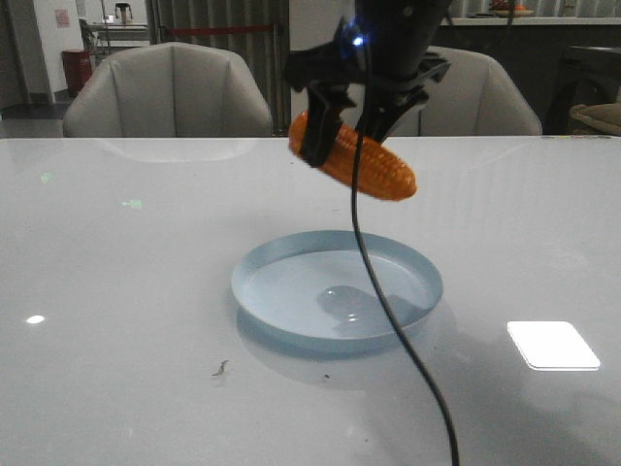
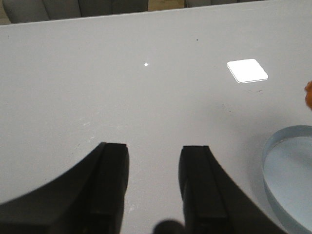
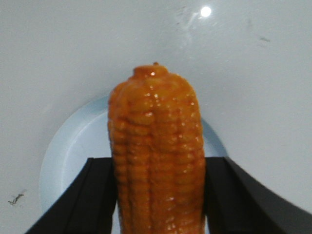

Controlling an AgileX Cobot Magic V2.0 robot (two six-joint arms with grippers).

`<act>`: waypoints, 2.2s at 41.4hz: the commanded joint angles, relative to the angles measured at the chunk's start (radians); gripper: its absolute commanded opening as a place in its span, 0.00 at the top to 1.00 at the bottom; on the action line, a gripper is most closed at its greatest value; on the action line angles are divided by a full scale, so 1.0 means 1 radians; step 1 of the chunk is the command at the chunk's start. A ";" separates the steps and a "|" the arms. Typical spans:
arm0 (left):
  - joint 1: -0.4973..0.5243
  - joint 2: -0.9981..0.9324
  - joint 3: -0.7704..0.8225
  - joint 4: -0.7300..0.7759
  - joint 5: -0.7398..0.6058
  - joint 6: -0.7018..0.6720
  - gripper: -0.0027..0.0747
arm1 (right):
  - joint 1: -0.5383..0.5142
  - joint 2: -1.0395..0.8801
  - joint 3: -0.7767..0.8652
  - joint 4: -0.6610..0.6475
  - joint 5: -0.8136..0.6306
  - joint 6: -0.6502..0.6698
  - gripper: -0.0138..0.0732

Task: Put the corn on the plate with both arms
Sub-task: 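Lift the corn with the right gripper and carry it over the plate, then open the right gripper to drop the corn onto the plate, then raise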

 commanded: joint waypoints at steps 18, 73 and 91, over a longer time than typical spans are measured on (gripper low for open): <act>-0.001 -0.019 -0.028 -0.012 -0.078 -0.010 0.53 | 0.049 0.136 -0.035 0.008 0.080 -0.010 0.37; -0.001 -0.019 -0.028 -0.012 -0.048 -0.010 0.53 | 0.035 -0.051 -0.127 -0.024 0.117 -0.003 0.27; -0.001 -0.019 -0.028 -0.012 -0.048 -0.010 0.53 | 0.035 -0.048 -0.126 -0.024 0.202 -0.003 0.27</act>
